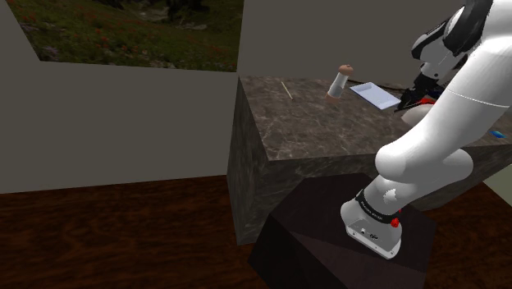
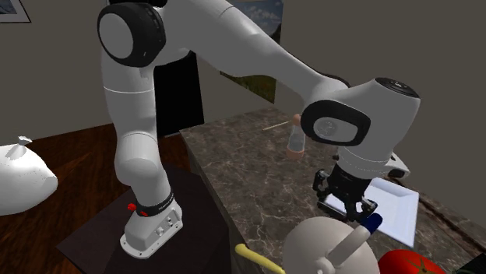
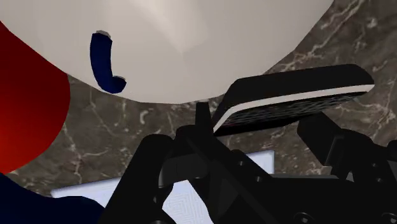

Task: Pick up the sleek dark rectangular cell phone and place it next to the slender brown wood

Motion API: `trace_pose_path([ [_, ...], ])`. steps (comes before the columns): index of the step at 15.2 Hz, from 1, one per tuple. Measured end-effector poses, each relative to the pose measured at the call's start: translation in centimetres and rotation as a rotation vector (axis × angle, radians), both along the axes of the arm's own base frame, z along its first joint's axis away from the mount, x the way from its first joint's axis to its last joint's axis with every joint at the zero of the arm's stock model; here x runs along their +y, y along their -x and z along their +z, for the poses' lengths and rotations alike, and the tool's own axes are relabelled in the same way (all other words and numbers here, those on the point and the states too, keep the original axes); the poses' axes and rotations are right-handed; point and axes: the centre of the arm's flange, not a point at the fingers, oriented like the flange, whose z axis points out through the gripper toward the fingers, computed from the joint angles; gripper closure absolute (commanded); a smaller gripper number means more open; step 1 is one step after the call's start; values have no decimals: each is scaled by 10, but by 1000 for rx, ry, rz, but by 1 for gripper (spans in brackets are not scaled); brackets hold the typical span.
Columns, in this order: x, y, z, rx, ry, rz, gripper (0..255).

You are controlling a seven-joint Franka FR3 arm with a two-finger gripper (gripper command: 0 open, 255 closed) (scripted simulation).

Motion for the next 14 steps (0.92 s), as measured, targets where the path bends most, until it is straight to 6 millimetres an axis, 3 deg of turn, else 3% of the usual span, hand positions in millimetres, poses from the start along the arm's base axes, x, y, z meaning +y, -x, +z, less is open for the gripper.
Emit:
trace_pose_path([
  [8, 0, 2, -43, 0, 0, -3, 255],
  [14, 0, 2, -49, 0, 2, -4, 255],
])
